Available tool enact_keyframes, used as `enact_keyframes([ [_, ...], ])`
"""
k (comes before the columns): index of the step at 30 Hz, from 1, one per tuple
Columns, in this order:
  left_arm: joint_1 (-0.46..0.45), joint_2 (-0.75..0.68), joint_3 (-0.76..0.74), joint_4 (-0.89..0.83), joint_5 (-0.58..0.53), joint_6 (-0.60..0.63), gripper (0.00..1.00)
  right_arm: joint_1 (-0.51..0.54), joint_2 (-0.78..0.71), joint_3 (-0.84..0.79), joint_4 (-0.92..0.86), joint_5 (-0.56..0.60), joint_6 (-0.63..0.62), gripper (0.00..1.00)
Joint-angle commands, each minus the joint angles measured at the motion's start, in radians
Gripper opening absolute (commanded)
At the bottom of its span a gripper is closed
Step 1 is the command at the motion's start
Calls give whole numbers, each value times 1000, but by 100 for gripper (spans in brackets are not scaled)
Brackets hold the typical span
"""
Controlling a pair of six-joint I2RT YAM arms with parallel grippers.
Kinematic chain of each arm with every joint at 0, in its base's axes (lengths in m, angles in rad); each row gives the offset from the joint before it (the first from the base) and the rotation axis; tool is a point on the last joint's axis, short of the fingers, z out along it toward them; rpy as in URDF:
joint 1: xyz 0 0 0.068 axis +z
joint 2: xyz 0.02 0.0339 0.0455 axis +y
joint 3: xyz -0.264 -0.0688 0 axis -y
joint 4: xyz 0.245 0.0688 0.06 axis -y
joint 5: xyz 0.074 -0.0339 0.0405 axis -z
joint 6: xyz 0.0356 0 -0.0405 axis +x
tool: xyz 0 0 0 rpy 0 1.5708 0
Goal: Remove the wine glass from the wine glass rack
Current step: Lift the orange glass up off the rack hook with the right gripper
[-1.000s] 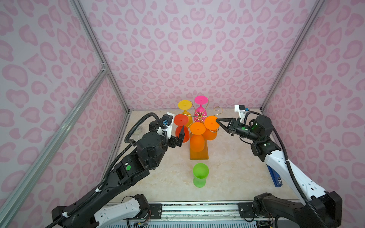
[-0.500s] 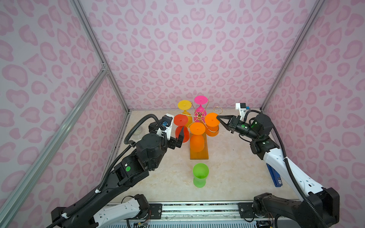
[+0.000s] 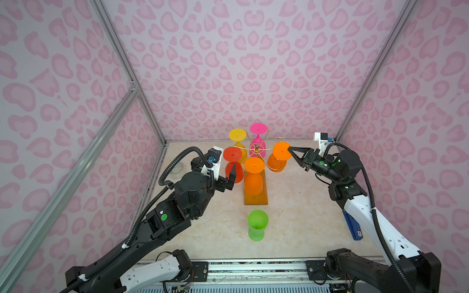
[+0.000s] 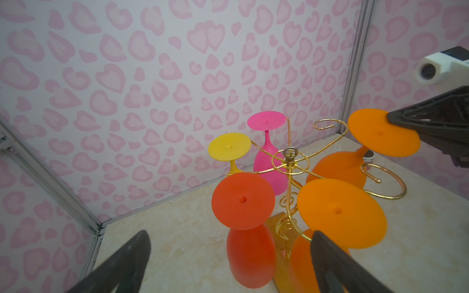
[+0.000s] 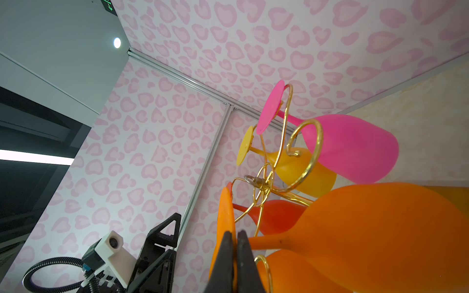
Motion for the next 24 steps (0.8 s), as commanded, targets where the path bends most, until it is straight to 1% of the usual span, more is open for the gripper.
enact_keyframes([
  [1, 1, 9, 10, 17, 15, -12, 100, -33, -34, -30, 20, -12, 13, 0],
  [6, 1, 22, 18, 24, 55, -32, 100, -122, -114, -72, -6, -15, 15, 0],
  [11, 20, 41, 37, 45, 180, -82, 100, -208, -197, -65, -52, -15, -6, 0],
  [12, 30, 43, 43, 50, 208, -90, 98, -219, -210, -54, -61, -17, -17, 0],
  [14, 60, 50, 57, 68, 290, -115, 94, -236, -242, -25, -98, -6, -54, 0],
  [16, 97, 58, 75, 88, 387, -145, 93, -241, -267, 14, -148, 16, -103, 0],
  [19, 157, 71, 92, 133, 537, -186, 93, -241, -296, 74, -179, 43, -155, 0],
  [22, 228, 88, 102, 183, 705, -244, 92, -243, -324, 124, -169, 75, -189, 0],
  [24, 280, 101, 91, 238, 825, -304, 90, -241, -336, 142, -143, 97, -189, 0],
])
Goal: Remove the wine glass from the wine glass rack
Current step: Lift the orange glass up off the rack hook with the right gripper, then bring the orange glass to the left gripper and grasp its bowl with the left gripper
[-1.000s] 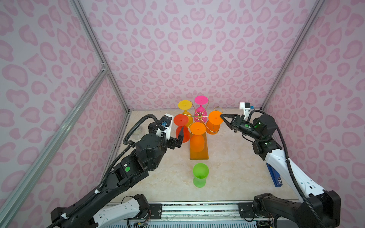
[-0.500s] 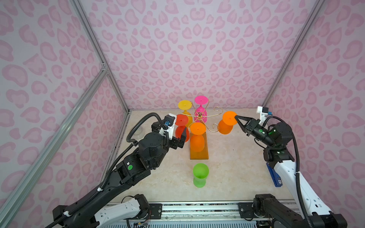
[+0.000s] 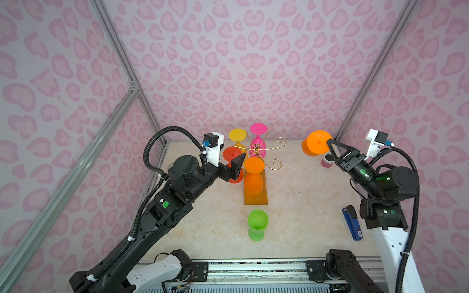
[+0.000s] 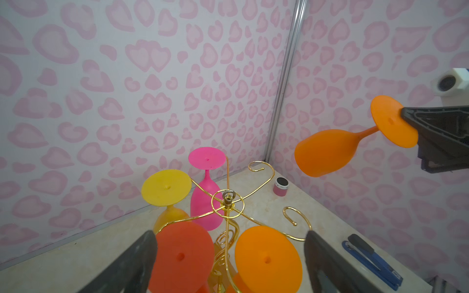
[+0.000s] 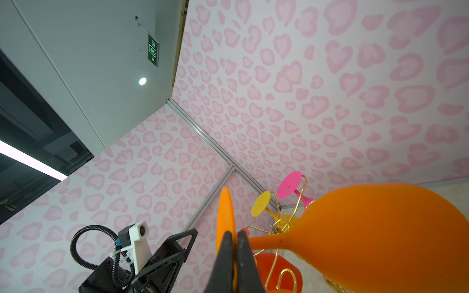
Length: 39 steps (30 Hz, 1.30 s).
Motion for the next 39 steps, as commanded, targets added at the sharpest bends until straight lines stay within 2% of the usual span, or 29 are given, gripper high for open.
enact_keyframes([
  [1, 74, 18, -8, 156, 300, -131, 90, 1, -17, 15, 62, 52, -29, 0],
  [7, 199, 87, -81, 485, 673, -374, 89, 22, 16, -40, 357, 62, 146, 0],
  [9, 212, 127, -83, 578, 773, -443, 89, 68, 45, -50, 432, 72, 180, 0],
  [12, 216, 178, -76, 687, 862, -520, 88, 170, 101, -30, 496, 76, 179, 0],
  [16, 226, 218, -66, 760, 902, -570, 87, 294, 178, 7, 587, 72, 175, 0],
  [23, 278, 276, -76, 878, 912, -660, 87, 418, 297, 28, 758, 82, 242, 0],
  [30, 331, 328, -87, 990, 905, -745, 87, 473, 418, 26, 981, 90, 390, 0],
  [39, 372, 376, -96, 1041, 875, -777, 88, 490, 515, 39, 1183, 105, 539, 0],
])
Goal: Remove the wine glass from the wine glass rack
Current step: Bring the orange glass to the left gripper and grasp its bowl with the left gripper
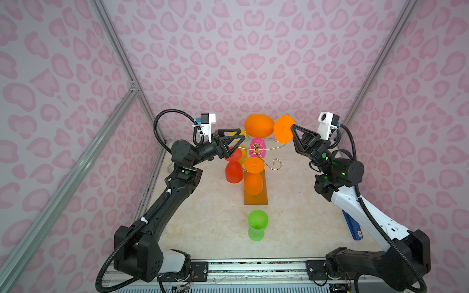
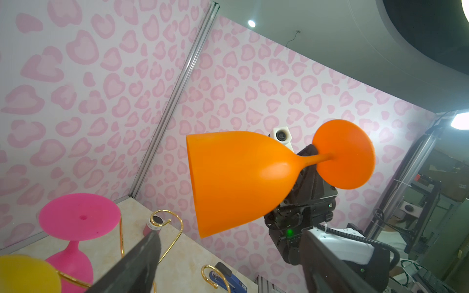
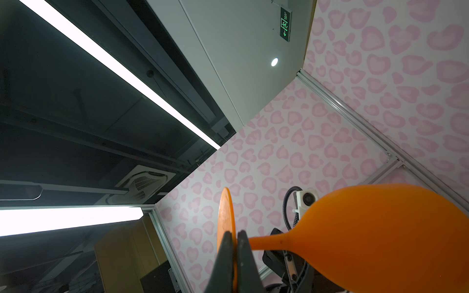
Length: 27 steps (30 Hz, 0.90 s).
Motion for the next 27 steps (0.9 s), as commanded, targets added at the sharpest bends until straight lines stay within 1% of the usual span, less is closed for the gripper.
enact_keyframes([
  [1, 4, 16, 0, 74, -6, -18, 88, 6, 25, 10, 135, 8, 80, 0],
  [8, 5, 60, 19, 143, 27, -78, 90, 22, 73, 23, 164, 0, 110, 0],
  [12, 3, 67, 16, 182, 47, -110, 89, 24, 102, 26, 202, 12, 143, 0],
  [15, 3, 65, 12, 206, 57, -127, 88, 24, 136, 32, 253, 28, 189, 0],
  [17, 1, 61, 11, 216, 61, -133, 85, 23, 168, 43, 290, 37, 228, 0],
  [21, -1, 53, 8, 227, 67, -145, 78, 25, 191, 52, 289, 42, 231, 0],
  [27, -2, 44, 4, 242, 69, -157, 60, 23, 214, 63, 288, 44, 242, 0],
])
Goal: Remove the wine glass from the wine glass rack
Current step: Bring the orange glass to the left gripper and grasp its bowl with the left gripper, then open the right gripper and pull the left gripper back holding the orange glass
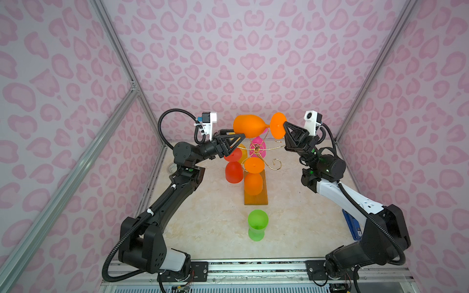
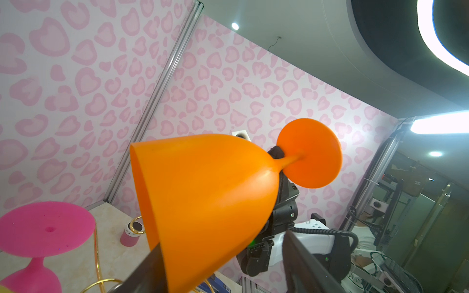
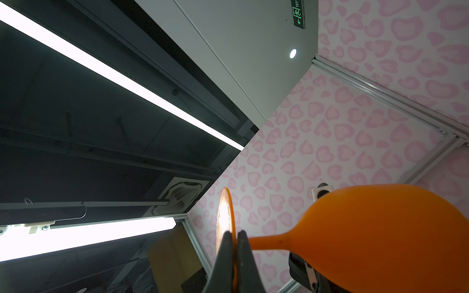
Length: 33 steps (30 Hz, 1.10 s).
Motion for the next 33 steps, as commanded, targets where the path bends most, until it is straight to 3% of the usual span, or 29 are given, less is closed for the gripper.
enact_keyframes([
  [1, -1, -16, 1, 50, 14, -11, 58, 0, 14, 5, 42, 7, 11, 0],
  [19, -17, -43, -14, 64, 27, -23, 25, -41, 95, 17, 43, 32, 119, 0],
  [33, -30, -96, -27, 52, 47, -18, 2, -75, 138, 55, 42, 20, 126, 28],
])
